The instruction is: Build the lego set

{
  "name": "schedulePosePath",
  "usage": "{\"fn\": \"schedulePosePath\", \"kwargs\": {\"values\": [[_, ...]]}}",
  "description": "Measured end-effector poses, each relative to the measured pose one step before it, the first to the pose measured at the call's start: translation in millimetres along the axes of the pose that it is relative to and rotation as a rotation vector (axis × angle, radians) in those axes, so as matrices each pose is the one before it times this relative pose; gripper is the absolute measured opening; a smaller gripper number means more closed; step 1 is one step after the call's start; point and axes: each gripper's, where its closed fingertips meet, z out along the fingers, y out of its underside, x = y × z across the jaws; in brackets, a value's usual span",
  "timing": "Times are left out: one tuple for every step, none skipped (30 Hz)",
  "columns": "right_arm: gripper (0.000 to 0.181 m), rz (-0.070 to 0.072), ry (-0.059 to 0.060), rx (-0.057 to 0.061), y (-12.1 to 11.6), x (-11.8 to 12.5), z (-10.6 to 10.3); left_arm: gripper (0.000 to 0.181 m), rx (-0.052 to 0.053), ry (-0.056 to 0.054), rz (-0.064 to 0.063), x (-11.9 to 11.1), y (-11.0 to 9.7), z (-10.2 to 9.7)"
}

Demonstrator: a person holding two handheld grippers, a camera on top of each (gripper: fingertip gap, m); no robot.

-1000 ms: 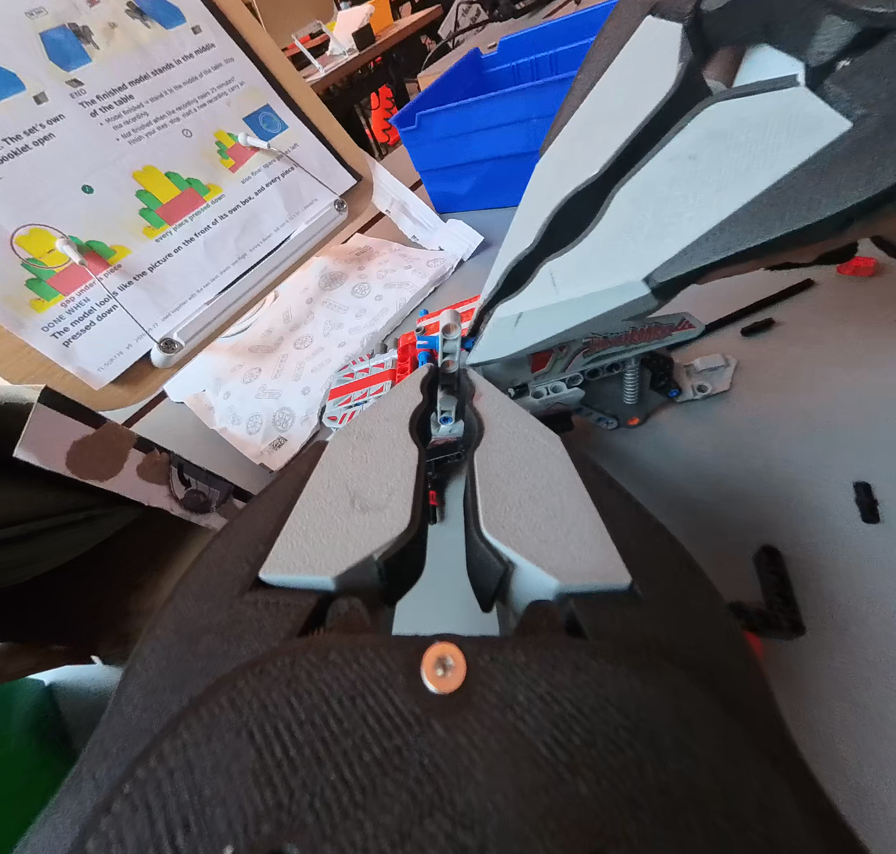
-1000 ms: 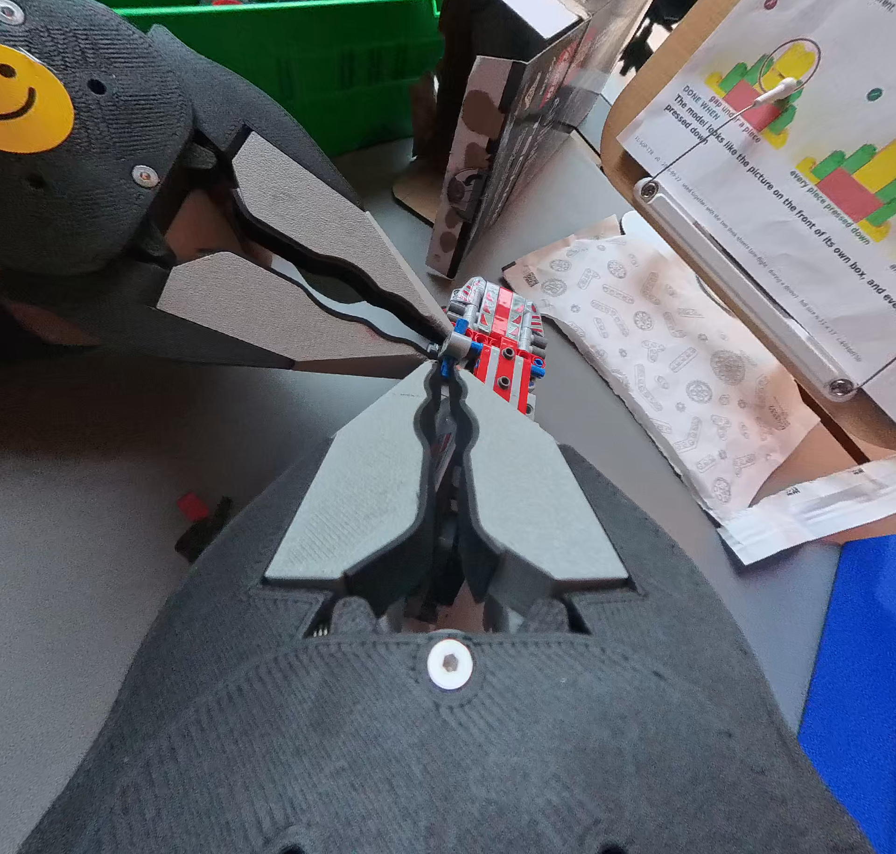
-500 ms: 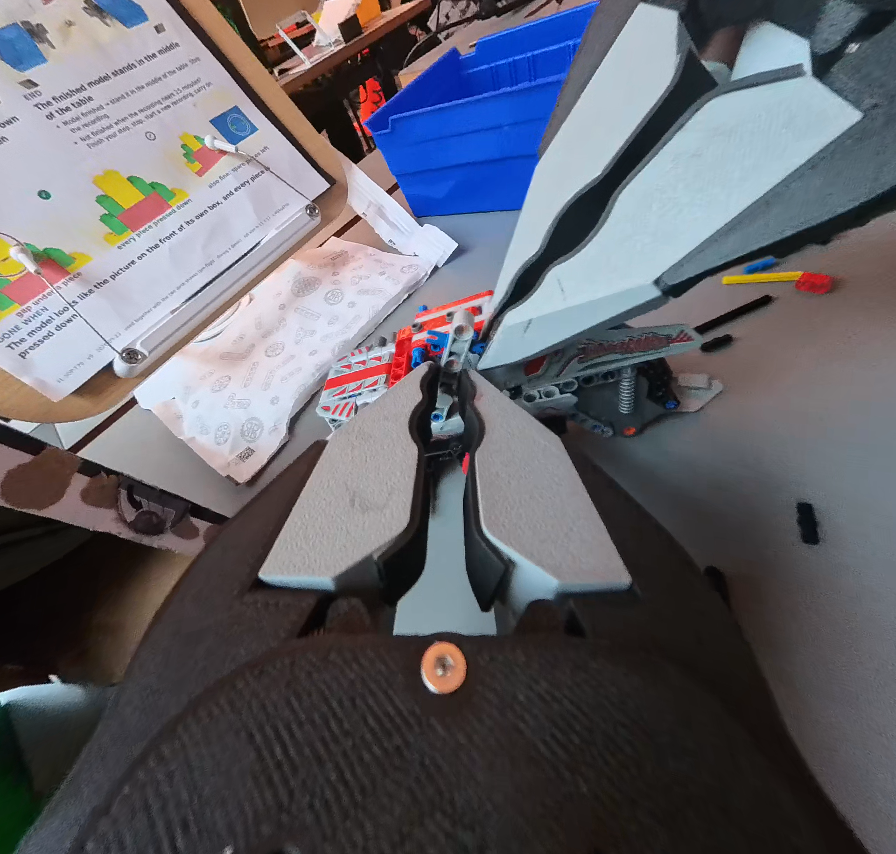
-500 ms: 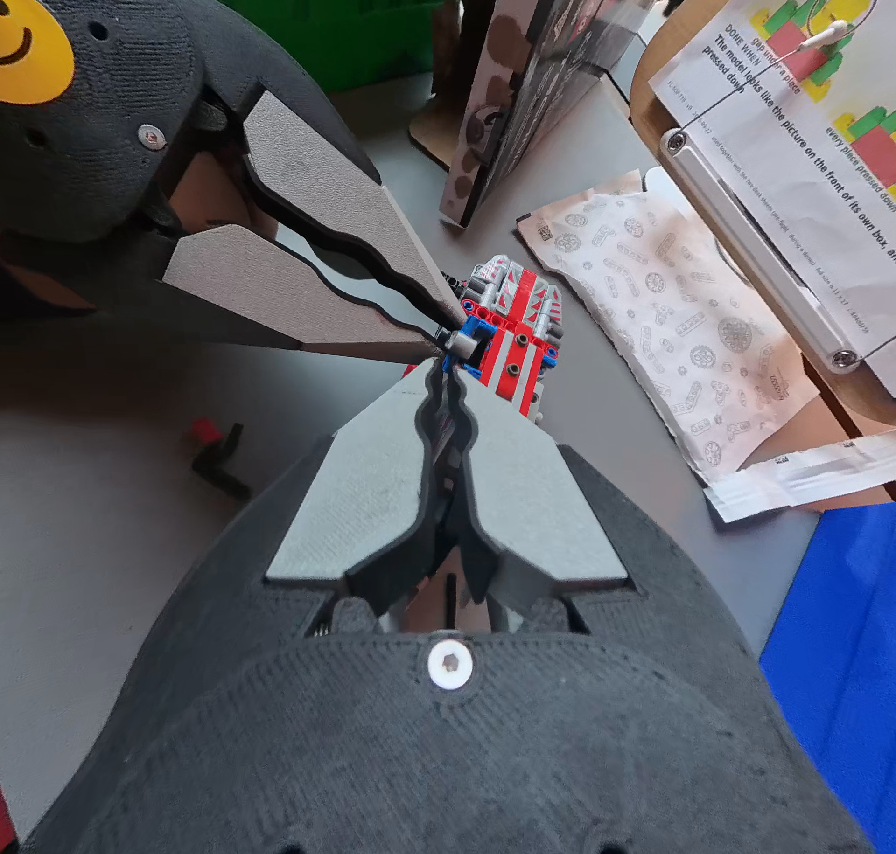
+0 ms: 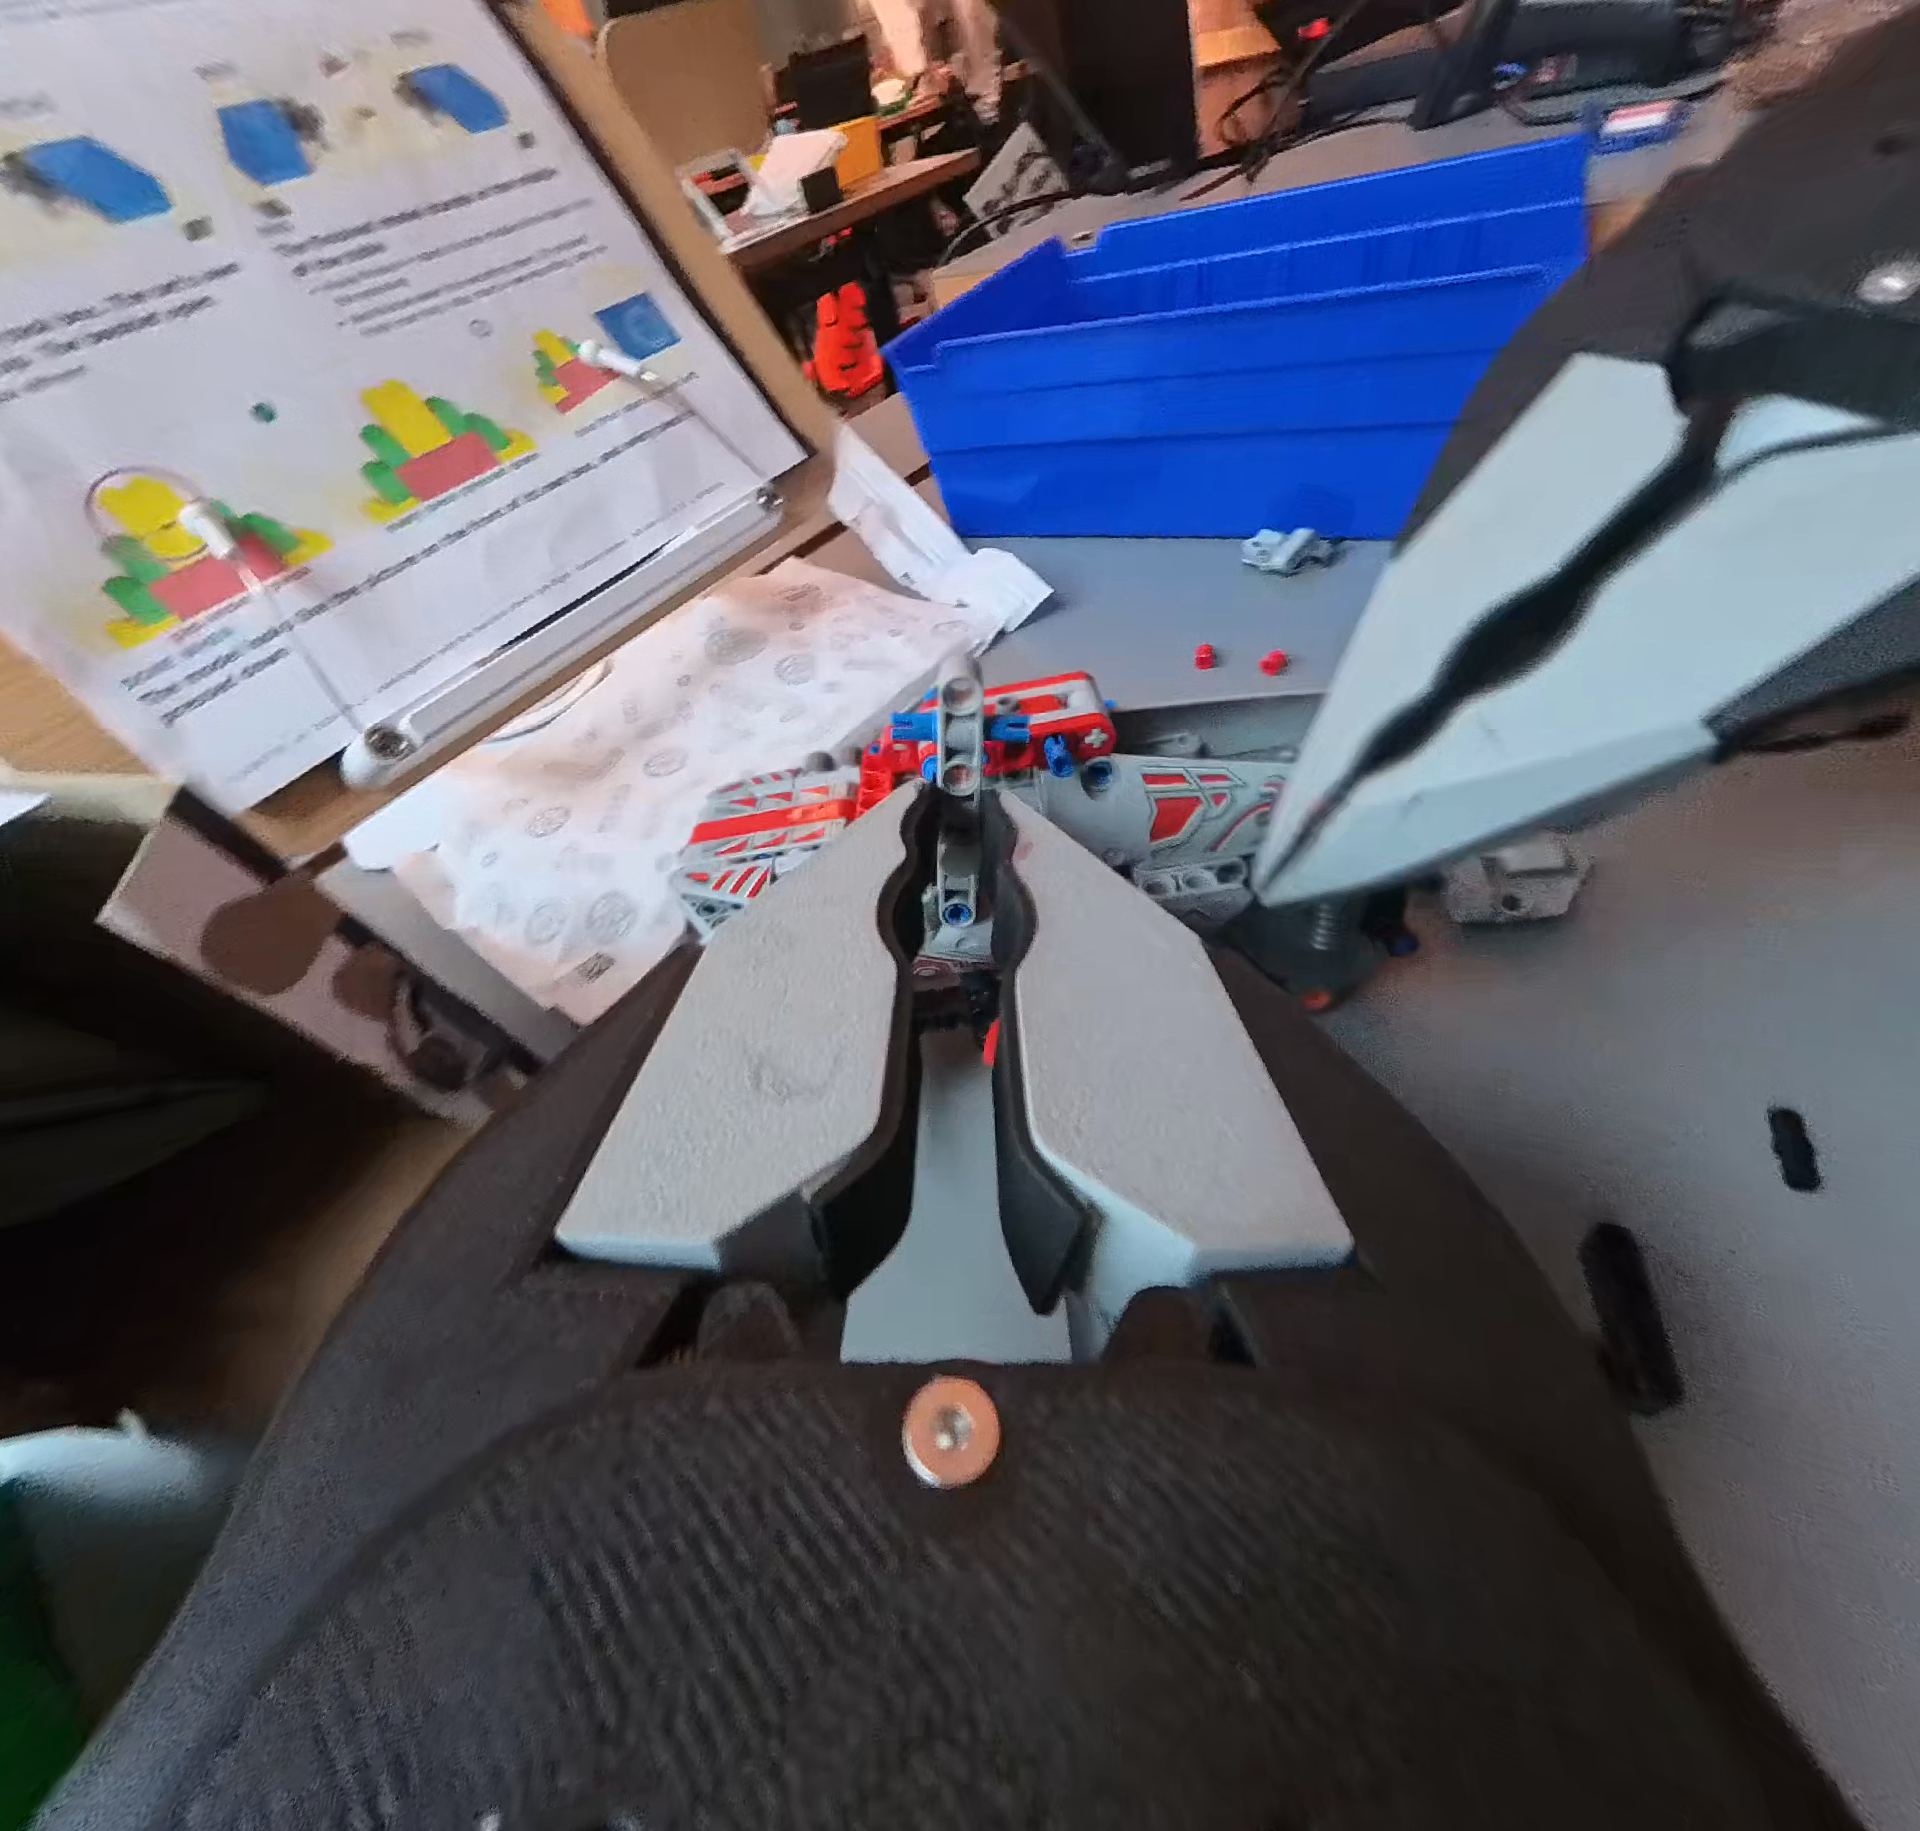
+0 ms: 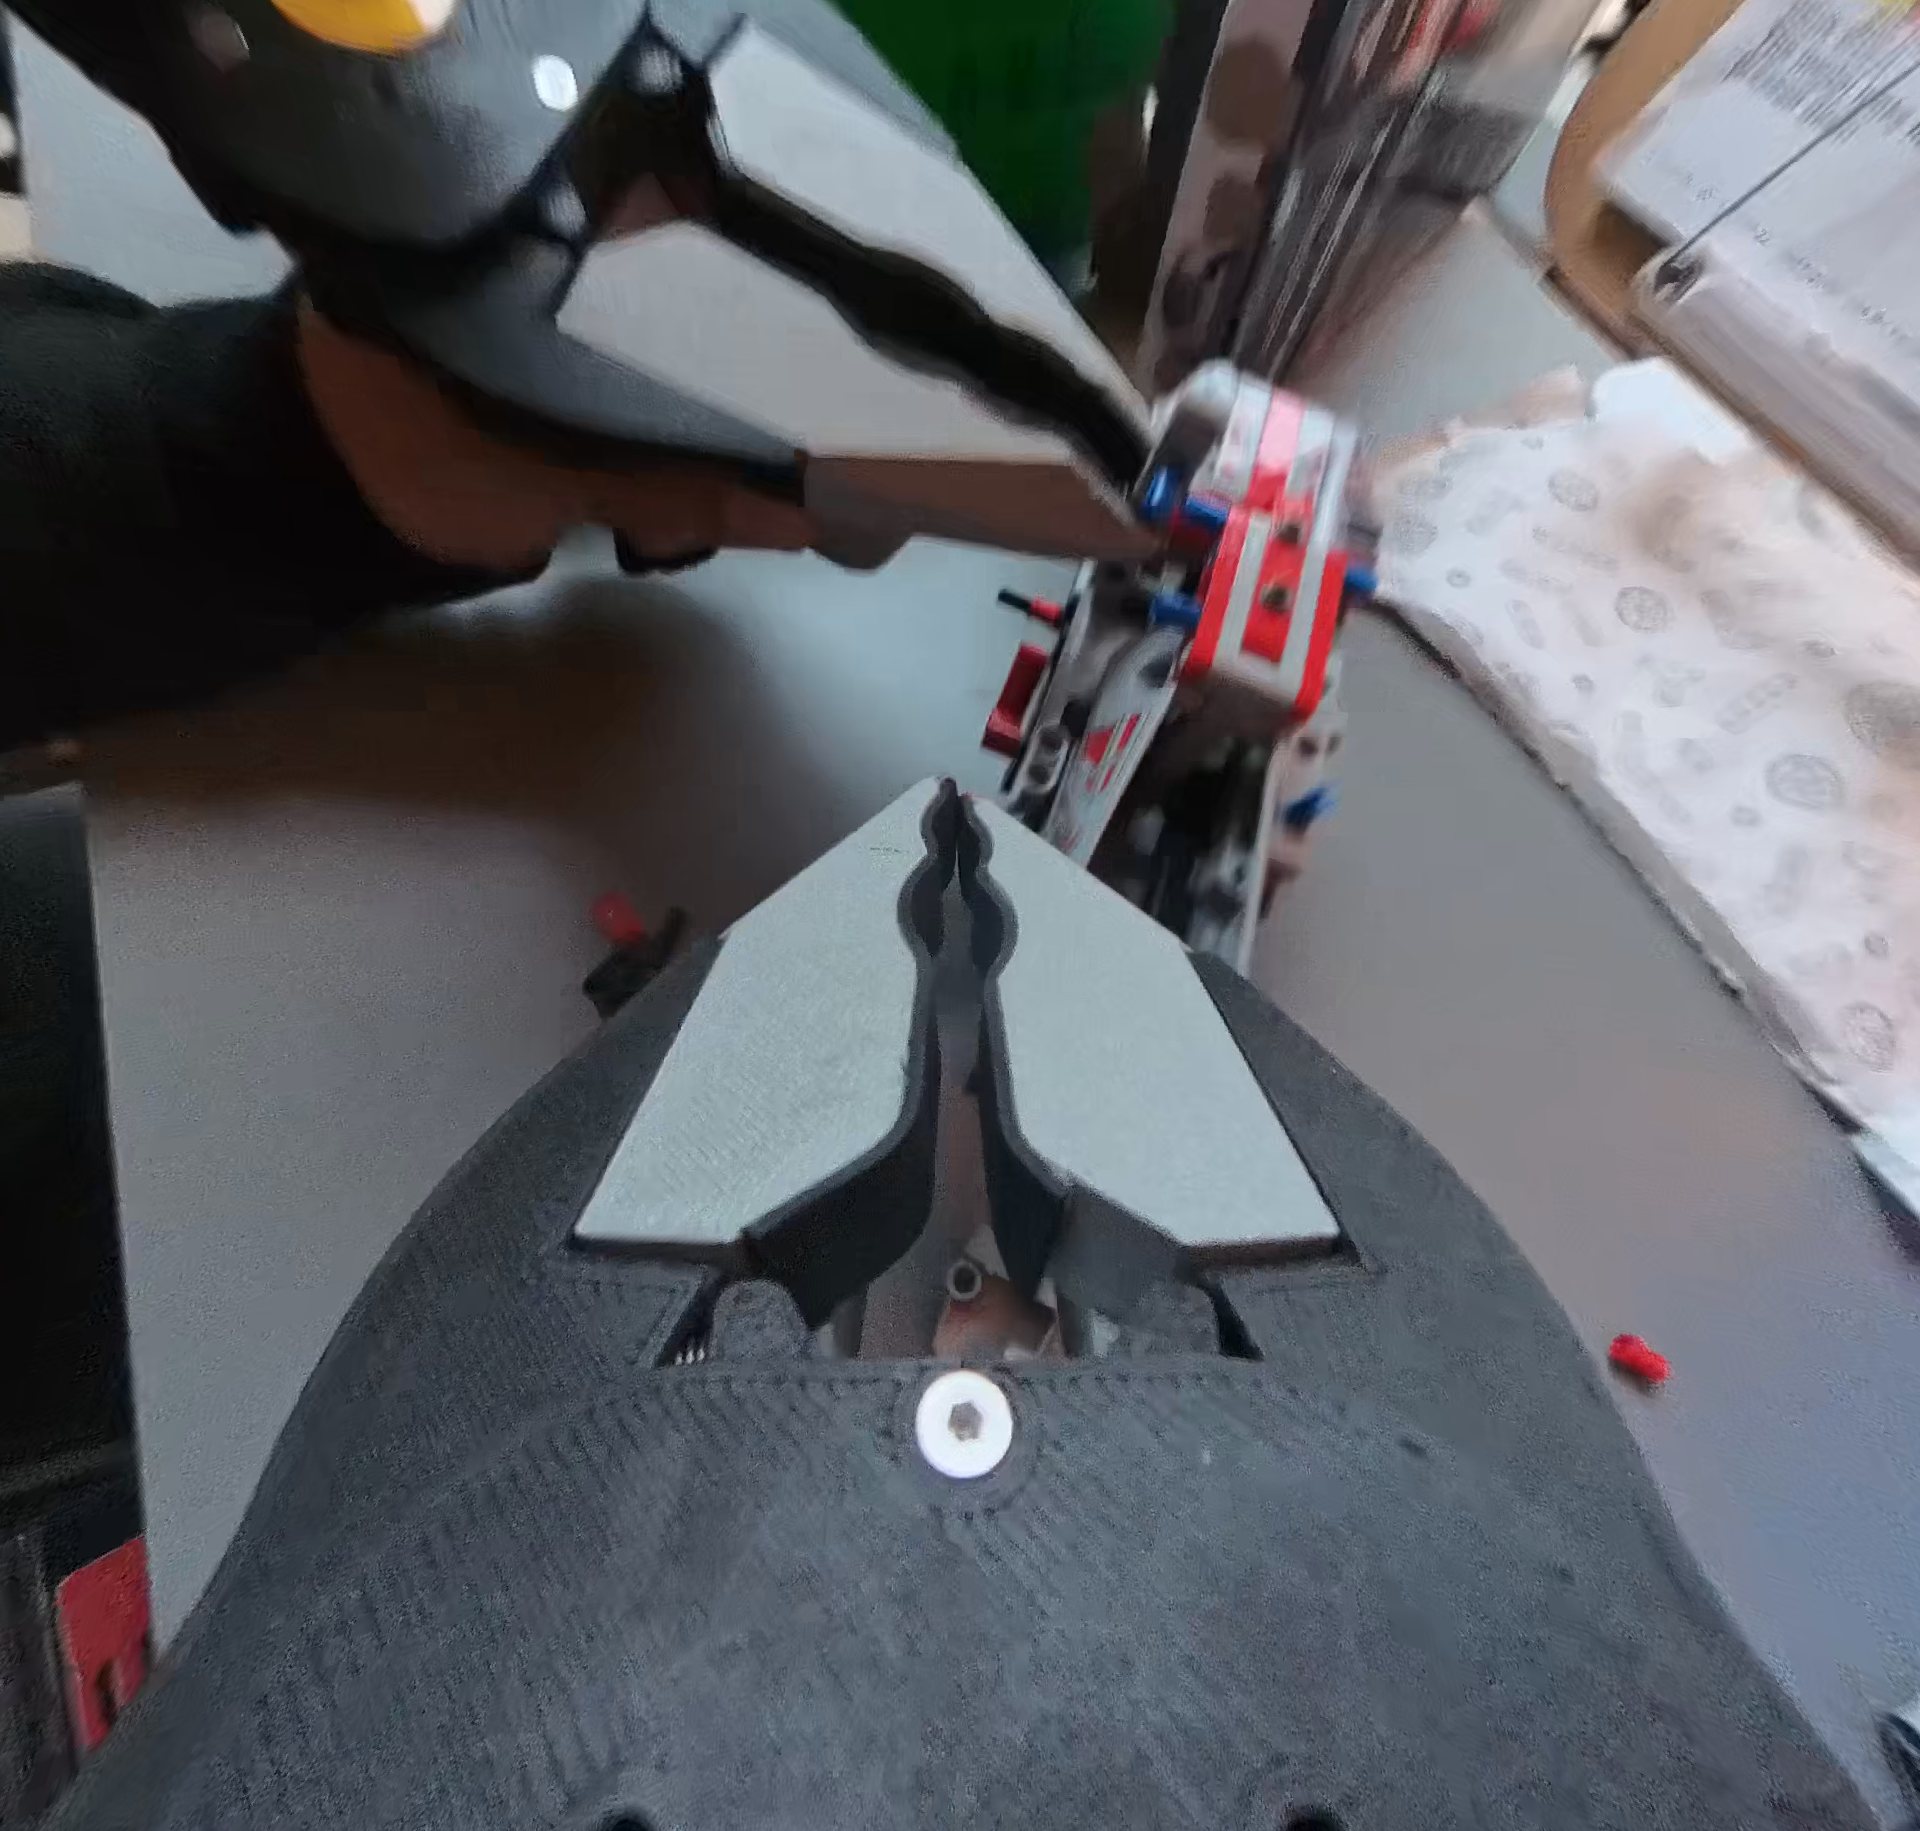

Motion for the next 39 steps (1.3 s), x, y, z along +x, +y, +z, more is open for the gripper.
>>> {"fn": "schedulePosePath", "kwargs": {"values": [[0.0, -0.028, 0.0262, 0.0138, -2.02, 1.72, -2.47, 0.006, -0.001, 0.0194, 0.0058, 4.66, 0.18, 0.99], [0.0, -0.0332, 0.017, 0.0216, -3.0, -0.14, -2.77, 0.006, -0.0109, 0.0118, -0.0031, 2.58, 2.28, 1.61], [0.0, -0.0308, 0.0144, 0.0351, -4.45, -0.79, -3.05, 0.006, -0.0081, 0.0115, -0.0064, 2.25, 2.15, 1.53], [0.0, -0.0229, 0.0155, 0.0307, -3.61, -0.05, -2.85, 0.006, 0.0069, 0.0056, -0.0039, 1.42, -0.97, 0.14], [0.0, -0.0178, 0.0077, 0.0241, -2.84, -0.51, -2.19, 0.006, -0.002, -0.0009, 0.0085, 1.07, -0.21, 0.23], [0.0, -0.0158, 0.0114, 0.0219, -2.2, 0.21, -1.94, 0.006, 0.0015, -0.004, 0.0129, 0.79, -0.23, 0.15], [0.0, -0.0156, 0.0227, 0.0149, -1.3, 1.88, -1.72, 0.006, -0.0023, -0.0038, 0.0086, 0.67, 0.28, 0.32], [0.0, -0.0149, 0.0258, 0.0052, -0.09, 2.67, -1.4, 0.006, 0.0009, -0.0014, 0.0062, 0.7, -0.28, 0.14], [0.0, -0.009, 0.0225, -0.0085, 1.58, 2.71, -0.38, 0.006, 0.0043, 0.0012, 0.0056, 1.17, -0.68, -0.02], [0.0, -0.0013, 0.0177, -0.0188, 2.81, 2.89, 0.53, 0.006, 0.0019, 0.0002, 0.0052, 1.0, -0.28, 0.04], [0.0, 0.0035, 0.0128, -0.0152, 1.84, 2.58, 0.95, 0.006, -0.0007, -0.0027, 0.007, 0.61, 0.07, 0.15], [0.004, 0.0091, 0.0084, -0.0076, -0.05, 2.31, 1.11, 0.006, -0.0001, -0.0044, 0.0115, 0.49, 0.06, 0.18], [0.009, 0.015, 0.0082, -0.0058, -1.26, 2.68, 1.22, 0.006, -0.0036, -0.0065, 0.0153, 0.29, 0.56, 0.22], [0.013, 0.0155, 0.012, -0.0059, -1.99, 3.3, 1.41, 0.006, -0.0019, -0.0045, 0.0155, 0.49, 0.12, 0.19], [0.013, 0.0115, 0.0111, -0.0065, -2.01, 2.99, 1.97, 0.006, 0.0012, 0.0009, 0.0134, 1.31, -0.42, -0.03], [0.014, 0.0075, 0.0013, -0.0063, -1.9, 0.89, 2.62, 0.006, 0.0019, 0.0008, 0.014, 1.49, -0.7, -0.14], [0.013, 0.0054, -0.0039, -0.0065, -1.5, -0.51, 2.88, 0.006, -0.0023, -0.007, 0.0191, 0.88, -0.36, -0.03], [0.011, 0.0013, 0.0001, -0.0064, -1.04, -0.31, 2.49, 0.006, -0.0027, -0.0101, 0.0249, 0.79, -0.3, -0.23], [0.01, -0.0055, 0.0053, -0.0043, -0.67, -0.17, 1.79, 0.006, 0.0005, -0.0114, 0.0312, 1.08, -1.02, -0.57], [0.009, -0.0088, 0.0103, -0.0033, -0.06, 0.41, 0.87, 0.006, 0.0077, -0.0104, 0.0387, 1.7, -2.23, -1.03], [0.006, -0.0072, 0.0094, -0.001, 0.21, 0.33, 0.04, 0.006, 0.0139, -0.0121, 0.0451, 1.78, -3.23, -1.51], [0.006, -0.0016, 0.0031, 0.0037, -0.18, -0.47, -0.61, 0.006, 0.0003, -0.0206, 0.0488, 0.19, -1.21, -0.98], [0.006, 0.0016, 0.0, 0.0053, 0.06, -0.9, -1.1, 0.006, -0.001, -0.0157, 0.046, 0.35, -0.74, -0.87], [0.006, -0.0025, 0.0013, 0.008, -0.04, -0.84, -1.67, 0.006, 0.003, -0.0141, 0.0423, 0.54, -1.43, -0.94], [0.006, -0.0097, 0.0065, 0.0144, -0.41, -0.64, -2.16, 0.006, 0.0029, -0.0185, 0.0481, 0.4, -2.27, -1.17], [0.006, -0.0151, 0.0123, 0.0165, -0.3, -0.32, -2.41, 0.006, -0.0001, -0.0258, 0.0575, 0.02, -2.6, -1.13], [0.006, -0.0184, 0.0172, 0.0189, -0.39, 0.08, -2.39, 0.006, 0.0016, -0.0278, 0.0566, -0.22, -2.9, -0.93], [0.006, -0.0238, 0.021, 0.0255, -0.87, 0.32, -2.68, 0.006, 0.0041, -0.0247, 0.0513, -0.24, -3.21, -1.06], [0.005, -0.0242, 0.0216, 0.0288, -1.02, 0.26, -2.79, 0.005, 0.0053, -0.0231, 0.0452, -0.51, -3.27, -1.01], [0.005, -0.0165, 0.0183, 0.0262, -1.01, 0.16, -2.74, 0.006, 0.0048, -0.0207, 0.038, -0.45, -3.12, -0.86], [0.005, -0.0115, 0.0128, 0.0211, -0.89, -0.21, -2.71, 0.006, 0.0057, -0.0165, 0.0305, -0.26, -2.93, -0.93], [0.004, -0.0129, 0.0098, 0.0179, -1.06, -0.12, -2.41, 0.006, 0.0072, -0.0139, 0.0249, -0.35, -2.83, -0.96], [0.003, -0.0157, 0.0082, 0.0159, -1.36, 0.04, -2.04, 0.006, 0.0067, -0.0146, 0.0233, -0.78, -2.6, -1.0], [0.004, -0.0134, 0.0019, 0.0095, -0.68, -0.33, -1.43, 0.005, 0.0063, -0.0093, 0.016, -0.4, -1.79, -0.57], [0.002, -0.0045, -0.0039, -0.0002, 0.76, -0.29, -0.38, 0.005, 0.0023, 0.0039, -0.0009, 0.93, -0.28, 0.22], [0.002, 0.0044, -0.004, -0.0016, 1.14, 0.19, 0.3, 0.005, -0.0003, 0.0079, -0.01, 0.98, 0.71, 0.82], [0.003, 0.0088, -0.0032, 0.0028, 0.19, 0.53, 0.36, 0.005, 0.0032, 0.0055, -0.0128, 0.2, 0.09, 0.39], [0.002, 0.008, -0.0015, 0.0017, -0.05, 0.6, 0.32, 0.006, 0.0016, 0.0073, -0.0199, 0.15, 0.25, 0.39], [0.003, 0.0045, 0.002, -0.0018, 0.2, 0.52, 0.67, 0.006, 0.0005, 0.0134, -0.0338, 0.52, 0.93, 0.56]]}}
